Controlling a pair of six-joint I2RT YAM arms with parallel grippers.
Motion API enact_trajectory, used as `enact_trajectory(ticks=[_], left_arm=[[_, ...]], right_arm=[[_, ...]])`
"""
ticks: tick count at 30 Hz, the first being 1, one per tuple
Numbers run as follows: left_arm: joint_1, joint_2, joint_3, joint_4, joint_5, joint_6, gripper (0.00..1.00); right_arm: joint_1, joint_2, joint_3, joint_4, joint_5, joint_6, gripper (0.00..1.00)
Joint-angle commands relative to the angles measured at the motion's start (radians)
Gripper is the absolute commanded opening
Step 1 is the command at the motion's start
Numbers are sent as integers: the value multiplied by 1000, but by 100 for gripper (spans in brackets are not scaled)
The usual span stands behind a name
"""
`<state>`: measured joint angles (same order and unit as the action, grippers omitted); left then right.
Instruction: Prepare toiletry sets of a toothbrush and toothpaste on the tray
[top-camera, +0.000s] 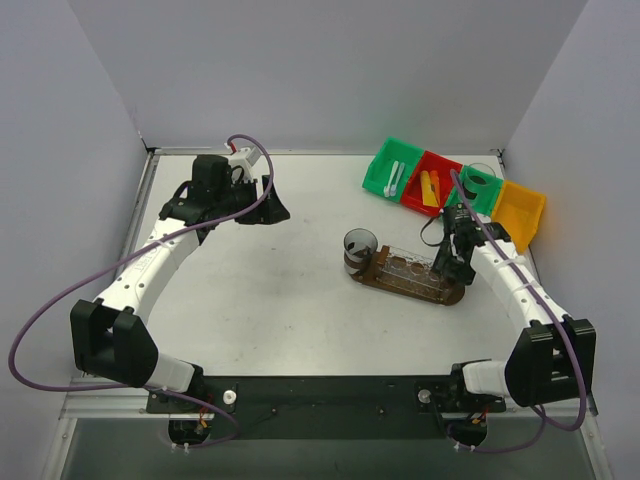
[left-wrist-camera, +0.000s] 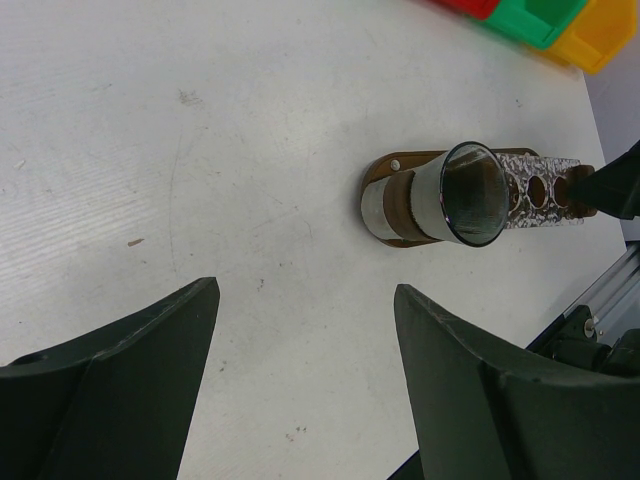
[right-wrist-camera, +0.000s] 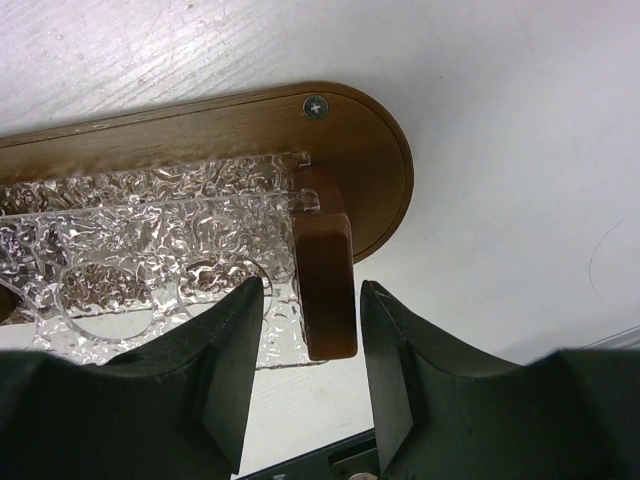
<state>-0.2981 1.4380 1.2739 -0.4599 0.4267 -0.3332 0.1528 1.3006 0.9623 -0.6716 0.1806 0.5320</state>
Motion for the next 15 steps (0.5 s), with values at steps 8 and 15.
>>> enact_trajectory(ticks=[8, 15], left_arm=[[7, -41, 2, 46, 14, -1, 81], [7, -41, 2, 44, 11, -1, 81]], right_arm=[[14, 37, -2, 0, 46, -12, 34], [16, 52, 7, 3, 54, -27, 28]])
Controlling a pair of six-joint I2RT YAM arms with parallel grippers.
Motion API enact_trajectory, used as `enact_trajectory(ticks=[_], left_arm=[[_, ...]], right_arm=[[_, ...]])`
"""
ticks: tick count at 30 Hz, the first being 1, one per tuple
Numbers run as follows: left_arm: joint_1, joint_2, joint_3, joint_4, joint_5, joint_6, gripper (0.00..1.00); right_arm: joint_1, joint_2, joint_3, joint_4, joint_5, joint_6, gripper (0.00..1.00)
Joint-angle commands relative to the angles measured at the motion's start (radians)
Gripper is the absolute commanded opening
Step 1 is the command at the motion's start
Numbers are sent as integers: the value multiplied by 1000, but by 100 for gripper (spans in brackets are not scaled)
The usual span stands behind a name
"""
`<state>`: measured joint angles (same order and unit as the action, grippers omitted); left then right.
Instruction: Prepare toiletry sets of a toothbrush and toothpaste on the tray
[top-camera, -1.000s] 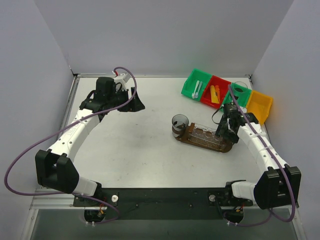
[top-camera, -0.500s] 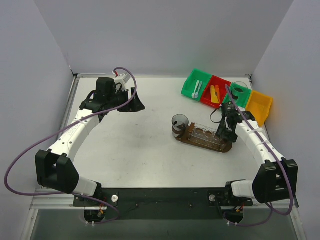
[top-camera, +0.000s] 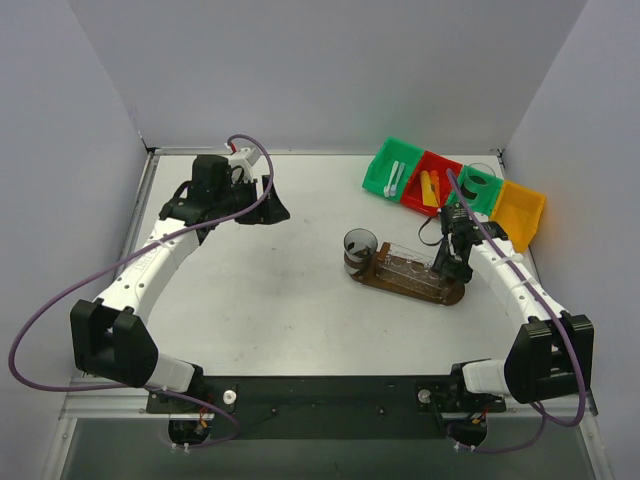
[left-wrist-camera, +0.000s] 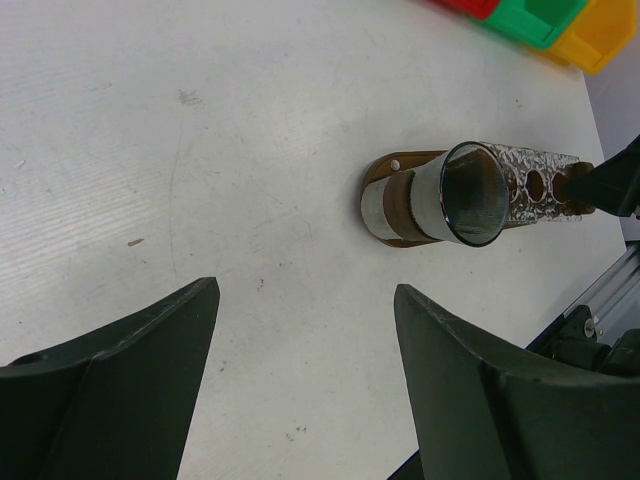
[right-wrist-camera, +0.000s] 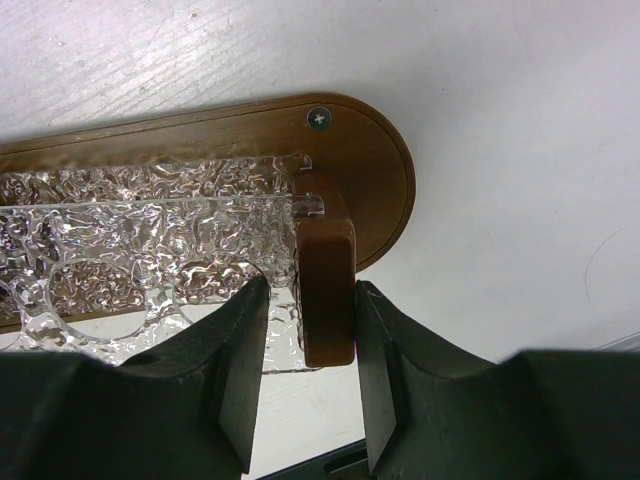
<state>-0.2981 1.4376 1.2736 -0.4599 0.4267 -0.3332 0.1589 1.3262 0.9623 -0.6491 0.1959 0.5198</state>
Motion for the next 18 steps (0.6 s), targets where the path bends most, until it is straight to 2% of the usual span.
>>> enact_trajectory(ticks=[1, 18], left_arm=[[7, -39, 3, 44, 9, 0, 81], [7, -39, 3, 47, 12, 0, 81]], right_arm=[[10, 27, 7, -20, 40, -17, 26], [10, 7, -4, 23, 39, -132, 10]])
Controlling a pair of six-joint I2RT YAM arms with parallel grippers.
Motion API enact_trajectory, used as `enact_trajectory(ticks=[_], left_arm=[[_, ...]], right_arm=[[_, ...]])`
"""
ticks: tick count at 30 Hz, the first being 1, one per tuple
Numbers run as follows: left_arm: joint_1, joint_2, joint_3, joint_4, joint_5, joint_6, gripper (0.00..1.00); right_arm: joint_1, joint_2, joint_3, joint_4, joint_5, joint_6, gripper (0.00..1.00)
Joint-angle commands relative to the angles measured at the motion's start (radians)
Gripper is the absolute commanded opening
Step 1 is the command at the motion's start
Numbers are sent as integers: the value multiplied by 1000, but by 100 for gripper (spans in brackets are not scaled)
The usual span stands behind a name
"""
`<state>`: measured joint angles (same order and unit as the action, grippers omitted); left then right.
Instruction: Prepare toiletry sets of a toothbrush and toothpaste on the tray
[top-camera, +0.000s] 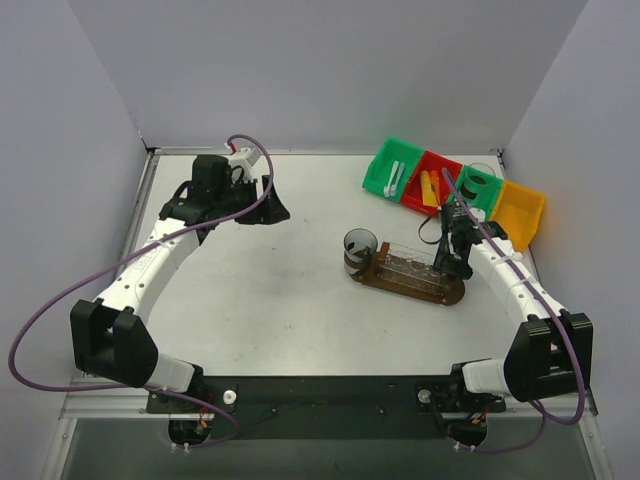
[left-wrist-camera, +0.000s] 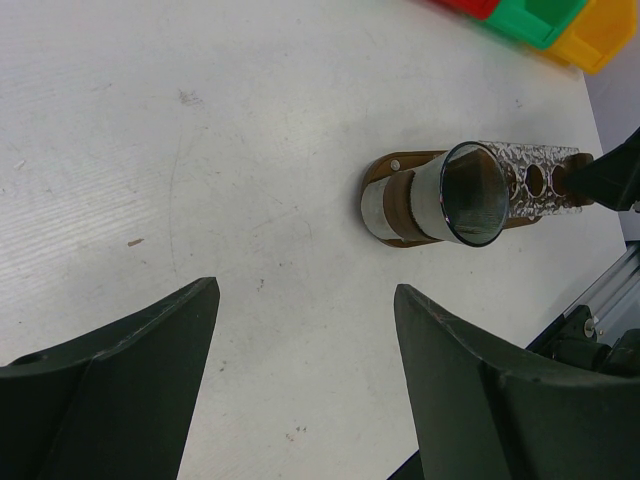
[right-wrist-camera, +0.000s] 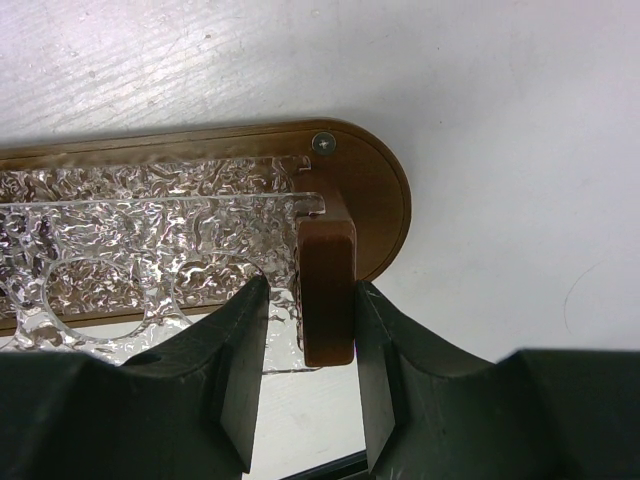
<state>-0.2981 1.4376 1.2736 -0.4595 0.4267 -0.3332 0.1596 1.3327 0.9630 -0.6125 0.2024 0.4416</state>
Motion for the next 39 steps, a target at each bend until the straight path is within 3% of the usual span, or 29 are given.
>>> enact_trajectory(ticks=[1, 39], left_arm=[[7, -39, 3, 47, 12, 0, 81], [7, -42, 0, 47, 15, -3, 81]], right_arm=[[9, -1, -6, -10, 31, -60, 8], [54, -18, -33, 28, 31, -76, 4]])
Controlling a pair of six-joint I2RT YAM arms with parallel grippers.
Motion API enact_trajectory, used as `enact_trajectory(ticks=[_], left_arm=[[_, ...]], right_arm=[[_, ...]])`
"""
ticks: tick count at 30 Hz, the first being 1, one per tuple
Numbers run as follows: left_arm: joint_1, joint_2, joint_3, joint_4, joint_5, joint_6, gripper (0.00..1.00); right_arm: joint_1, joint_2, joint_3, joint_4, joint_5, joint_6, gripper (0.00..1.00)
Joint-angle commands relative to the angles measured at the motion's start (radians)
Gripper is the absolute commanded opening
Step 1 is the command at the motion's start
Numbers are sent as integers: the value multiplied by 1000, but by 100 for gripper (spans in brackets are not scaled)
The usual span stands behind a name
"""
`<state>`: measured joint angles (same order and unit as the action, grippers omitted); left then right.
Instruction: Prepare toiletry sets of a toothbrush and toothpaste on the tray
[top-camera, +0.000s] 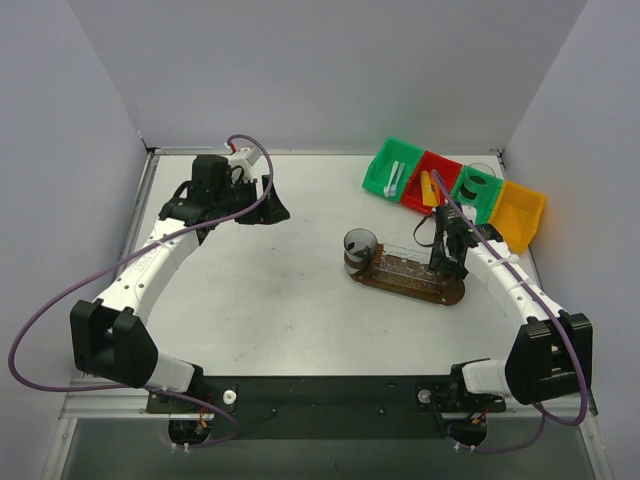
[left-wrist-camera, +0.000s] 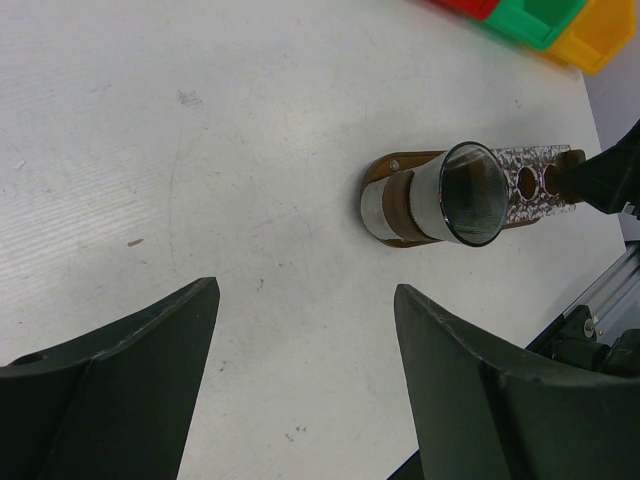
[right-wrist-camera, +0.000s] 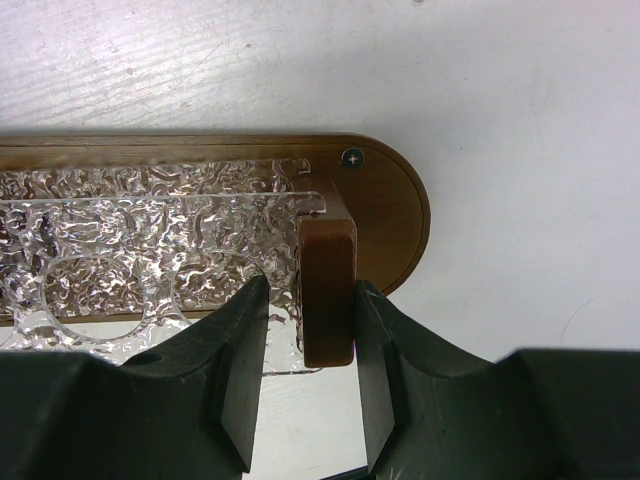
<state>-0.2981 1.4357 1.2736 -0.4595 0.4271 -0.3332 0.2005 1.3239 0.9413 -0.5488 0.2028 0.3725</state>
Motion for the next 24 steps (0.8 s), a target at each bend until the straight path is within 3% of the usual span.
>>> enact_trajectory(ticks=[1, 16, 24], left_arm=[[7, -41, -2, 48, 16, -3, 81], [7, -44, -3, 50, 16, -3, 81], [7, -44, -3, 50, 15, -1, 81]], right_arm=[[16, -8, -12, -37, 30, -6, 4], [24, 0, -7, -37, 40, 8, 4], [28, -3, -12, -39, 43, 16, 10]])
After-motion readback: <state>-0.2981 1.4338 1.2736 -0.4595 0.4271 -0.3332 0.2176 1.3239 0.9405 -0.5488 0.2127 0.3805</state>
